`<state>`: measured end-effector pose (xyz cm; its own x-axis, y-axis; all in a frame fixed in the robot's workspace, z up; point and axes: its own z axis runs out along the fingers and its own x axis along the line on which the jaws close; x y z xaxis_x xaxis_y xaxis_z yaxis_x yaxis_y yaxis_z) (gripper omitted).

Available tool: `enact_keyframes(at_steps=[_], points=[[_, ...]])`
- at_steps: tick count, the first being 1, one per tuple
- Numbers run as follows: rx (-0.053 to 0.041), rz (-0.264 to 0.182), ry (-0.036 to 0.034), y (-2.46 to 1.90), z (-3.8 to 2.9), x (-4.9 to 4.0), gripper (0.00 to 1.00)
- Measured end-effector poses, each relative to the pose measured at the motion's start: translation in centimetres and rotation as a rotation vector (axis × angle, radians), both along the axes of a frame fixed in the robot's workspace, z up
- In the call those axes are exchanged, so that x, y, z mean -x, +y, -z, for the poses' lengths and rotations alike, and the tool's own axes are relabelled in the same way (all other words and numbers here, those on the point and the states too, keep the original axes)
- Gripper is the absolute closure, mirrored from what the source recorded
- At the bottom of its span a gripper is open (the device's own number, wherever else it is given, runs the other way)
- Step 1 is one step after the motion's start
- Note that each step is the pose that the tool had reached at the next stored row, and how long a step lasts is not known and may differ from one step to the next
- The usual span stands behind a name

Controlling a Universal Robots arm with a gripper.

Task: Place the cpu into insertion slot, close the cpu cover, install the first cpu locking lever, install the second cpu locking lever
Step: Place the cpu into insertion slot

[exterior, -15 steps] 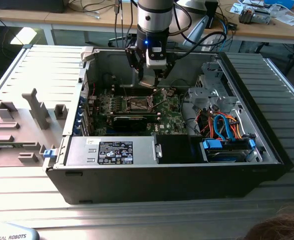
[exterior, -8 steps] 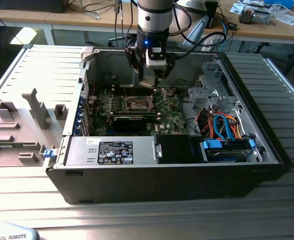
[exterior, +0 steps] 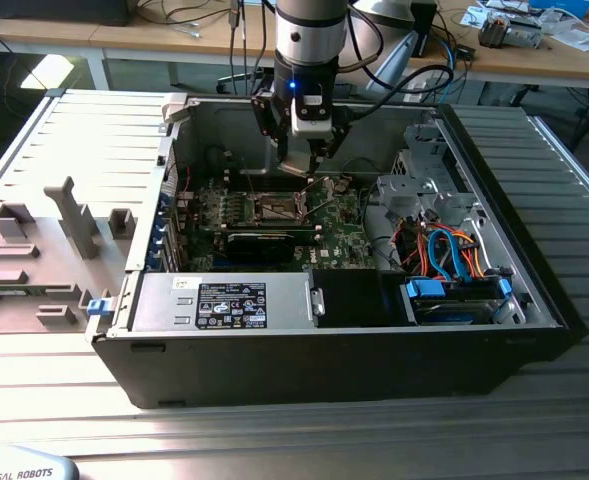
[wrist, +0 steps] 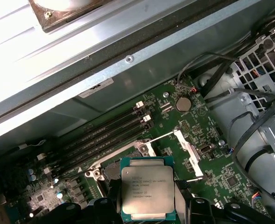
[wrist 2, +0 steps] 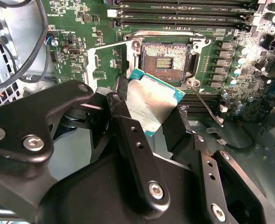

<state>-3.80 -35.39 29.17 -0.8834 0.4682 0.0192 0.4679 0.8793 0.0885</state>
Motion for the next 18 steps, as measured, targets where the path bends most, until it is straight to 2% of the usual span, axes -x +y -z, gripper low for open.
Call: enact_keyframes(at_steps=[2,4,5,10,15,18], points=[[0.0047,0.005,-0.0001,0.01,0.02,0.0,0.46],[0.0251,0.007,-0.0001,0.0,0.02,0.0,0.46],[0.0299,0.008,-0.0001,0.0,0.03,0.0,0.46],[0.0341,0.019,0.0,0.0,0.07,0.0,0.46],[0.0437,0.025,0.0001,0.0,0.1,0.0,0.46],[0.0453,0.029,0.0002,0.0,0.1,0.0,0.46]])
